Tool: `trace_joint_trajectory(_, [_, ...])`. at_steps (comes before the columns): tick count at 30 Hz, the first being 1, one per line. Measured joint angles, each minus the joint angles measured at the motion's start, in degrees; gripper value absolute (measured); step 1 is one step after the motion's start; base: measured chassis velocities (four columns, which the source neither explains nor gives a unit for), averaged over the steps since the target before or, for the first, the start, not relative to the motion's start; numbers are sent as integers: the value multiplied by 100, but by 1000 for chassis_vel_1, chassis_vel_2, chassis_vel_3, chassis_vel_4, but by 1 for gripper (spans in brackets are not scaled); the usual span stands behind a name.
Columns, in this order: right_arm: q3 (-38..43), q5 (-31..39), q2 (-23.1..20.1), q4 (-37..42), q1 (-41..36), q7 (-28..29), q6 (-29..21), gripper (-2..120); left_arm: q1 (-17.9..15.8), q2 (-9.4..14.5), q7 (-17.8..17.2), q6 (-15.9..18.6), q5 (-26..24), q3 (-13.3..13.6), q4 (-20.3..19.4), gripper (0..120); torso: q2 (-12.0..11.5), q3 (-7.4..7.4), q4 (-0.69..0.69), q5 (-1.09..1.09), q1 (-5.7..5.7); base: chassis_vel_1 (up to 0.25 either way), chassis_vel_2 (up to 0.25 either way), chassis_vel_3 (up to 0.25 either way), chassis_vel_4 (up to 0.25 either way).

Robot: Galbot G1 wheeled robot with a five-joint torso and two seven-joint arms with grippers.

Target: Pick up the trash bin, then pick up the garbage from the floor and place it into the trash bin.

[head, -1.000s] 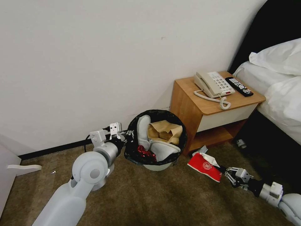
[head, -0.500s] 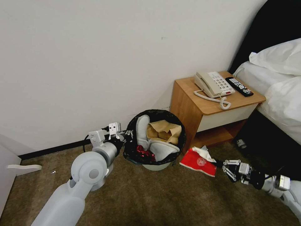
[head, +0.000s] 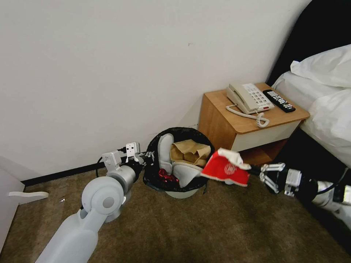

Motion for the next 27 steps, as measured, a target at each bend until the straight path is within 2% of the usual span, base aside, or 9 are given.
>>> trace_joint_trajectory(5, [544, 479, -259, 367, -19, 109, -209, 0, -4, -30, 6, 1, 20, 28, 23, 4, 0, 0, 0, -1, 0, 0, 0, 0, 0])
trace_joint_trajectory(11, [702, 711, -375, 536, 19, 312, -330, 0, -9, -52, 8, 0, 35, 64, 36, 4, 0, 0, 0, 1, 0, 0, 0, 0, 0])
trace_joint_trajectory(18, [486, 744, -428, 642, 233, 579, -443, 0, -33, -63, 7, 1, 40, 110, 38, 4, 0, 0, 0, 0, 0, 0, 0, 0, 0])
trace_joint_trajectory(20, [-37, 672, -488, 693, 641, 911, -632, 0, -46, -48, 3, 10, 50, 247, 37, 4, 0, 0, 0, 0, 0, 0, 0, 0, 0])
trace_joint_trajectory(27, [-421, 633, -739, 627, 754, 1091, -776, 0, -114, -12, 3, 26, 51, 405, 43, 4, 0, 0, 0, 1, 0, 0, 0, 0, 0])
